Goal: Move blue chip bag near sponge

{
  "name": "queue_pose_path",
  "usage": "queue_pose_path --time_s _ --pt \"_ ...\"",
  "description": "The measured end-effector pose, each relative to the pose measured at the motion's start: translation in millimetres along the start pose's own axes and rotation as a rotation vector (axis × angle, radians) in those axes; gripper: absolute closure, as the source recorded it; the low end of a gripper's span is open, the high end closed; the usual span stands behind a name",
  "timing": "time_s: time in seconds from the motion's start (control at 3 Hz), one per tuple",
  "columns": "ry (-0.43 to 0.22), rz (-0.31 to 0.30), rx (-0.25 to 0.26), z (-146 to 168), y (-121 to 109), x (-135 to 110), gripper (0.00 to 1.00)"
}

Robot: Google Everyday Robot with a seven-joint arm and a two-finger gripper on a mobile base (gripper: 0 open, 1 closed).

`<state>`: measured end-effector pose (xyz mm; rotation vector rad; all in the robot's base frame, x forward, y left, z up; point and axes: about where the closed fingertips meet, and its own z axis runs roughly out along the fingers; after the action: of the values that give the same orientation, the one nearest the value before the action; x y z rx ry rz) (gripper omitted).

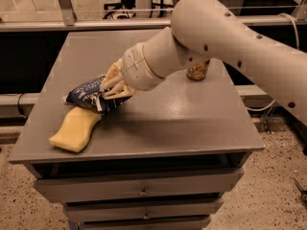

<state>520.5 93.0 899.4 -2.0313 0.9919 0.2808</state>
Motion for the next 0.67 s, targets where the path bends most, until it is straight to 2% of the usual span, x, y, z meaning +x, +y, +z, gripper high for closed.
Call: queue_pose_path --time_s 0.33,0.67 --pt "0.039 0.043 0.004 -5.0 4.9 18.5 0.28" --pt "0.065 0.123 0.040 -17.8 7.8 39.1 0.05"
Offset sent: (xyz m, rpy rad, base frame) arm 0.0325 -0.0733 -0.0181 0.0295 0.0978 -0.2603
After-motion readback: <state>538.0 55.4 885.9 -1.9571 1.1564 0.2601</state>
